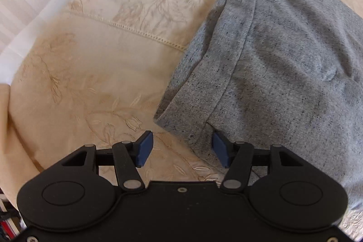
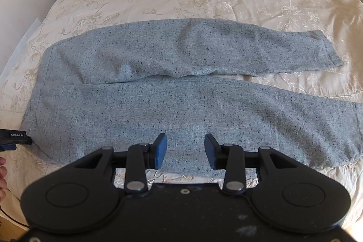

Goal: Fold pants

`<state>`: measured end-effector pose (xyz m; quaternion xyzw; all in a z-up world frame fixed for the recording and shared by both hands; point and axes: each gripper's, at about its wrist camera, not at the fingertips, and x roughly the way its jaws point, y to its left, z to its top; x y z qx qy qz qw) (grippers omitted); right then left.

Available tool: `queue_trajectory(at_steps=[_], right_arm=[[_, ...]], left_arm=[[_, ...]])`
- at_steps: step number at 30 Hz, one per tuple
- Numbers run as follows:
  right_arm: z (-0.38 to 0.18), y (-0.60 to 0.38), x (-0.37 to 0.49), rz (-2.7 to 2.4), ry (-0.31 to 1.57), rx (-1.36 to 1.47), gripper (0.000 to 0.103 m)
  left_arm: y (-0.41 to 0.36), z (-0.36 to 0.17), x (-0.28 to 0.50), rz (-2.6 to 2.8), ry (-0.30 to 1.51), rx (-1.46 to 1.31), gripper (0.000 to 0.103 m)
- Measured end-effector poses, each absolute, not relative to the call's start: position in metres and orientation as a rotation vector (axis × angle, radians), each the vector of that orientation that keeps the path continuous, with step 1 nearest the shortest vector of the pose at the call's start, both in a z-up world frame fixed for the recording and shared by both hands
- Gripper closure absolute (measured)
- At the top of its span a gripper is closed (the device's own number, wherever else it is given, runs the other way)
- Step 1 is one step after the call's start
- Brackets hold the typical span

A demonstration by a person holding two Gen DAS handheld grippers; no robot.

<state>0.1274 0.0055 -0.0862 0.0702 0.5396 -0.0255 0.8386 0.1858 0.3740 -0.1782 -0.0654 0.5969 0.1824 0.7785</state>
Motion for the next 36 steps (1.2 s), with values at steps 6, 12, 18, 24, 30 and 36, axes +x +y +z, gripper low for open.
queue_trajectory(at_steps=[6,12,18,24,30,36], right_arm=[[-0.085,0.028,0.129,-0.009,1.166,0.124,0.063],[-0.086,0.044,0.128,0.027,1.18,0.089,0.063],[-0.09,0.043,0.128,0.013,1.212,0.1,0.064],[-0.107,0.02,0.125,-0.066,1.225,0.128,0.064],[-0.132,-0.037,0.116,-0.221,1.204,0.069,0.064],[-0.155,-0.089,0.12,-0.267,1.202,0.075,0.064]], left_arm=[[0.387,-0.201,0.192,0.42,1.298,-0.297,0.041],[0.392,-0.189,0.187,0.414,1.251,-0.33,0.086],[0.424,-0.175,0.186,0.439,1.264,-0.354,0.086],[0.391,-0.164,0.191,0.441,1.325,-0.166,0.08],[0.323,-0.104,0.158,0.467,1.158,0.013,0.08],[0.227,-0.091,0.161,0.329,1.084,0.048,0.08]])
